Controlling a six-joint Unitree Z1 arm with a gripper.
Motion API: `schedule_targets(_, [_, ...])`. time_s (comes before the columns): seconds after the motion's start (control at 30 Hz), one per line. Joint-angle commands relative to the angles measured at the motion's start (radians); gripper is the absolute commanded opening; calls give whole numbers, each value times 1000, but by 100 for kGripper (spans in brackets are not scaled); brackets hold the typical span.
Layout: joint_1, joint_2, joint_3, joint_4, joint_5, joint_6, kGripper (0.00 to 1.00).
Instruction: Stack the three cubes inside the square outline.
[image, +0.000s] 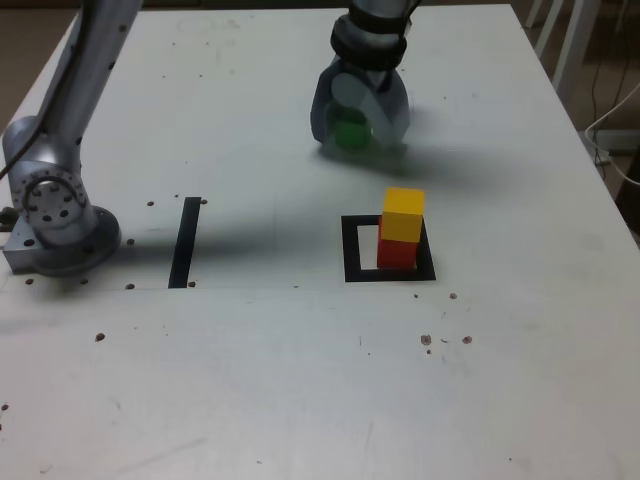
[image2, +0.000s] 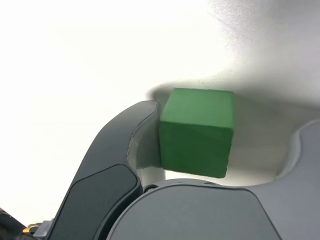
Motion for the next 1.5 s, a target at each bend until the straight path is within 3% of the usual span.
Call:
schedule_targets(0.0, [1,6,-4,2,-4,-6,51])
schedule_targets(0.1, [0,5,-5,1,-8,-10,36])
schedule_targets(0.23, [-2,2,-6,3,-19,-9,28])
schedule_targets(1.07, [-14,-9,-10,14,-33,-21,26])
schedule_targets(1.47, [-135,-99,-78,141,-47,-124,26])
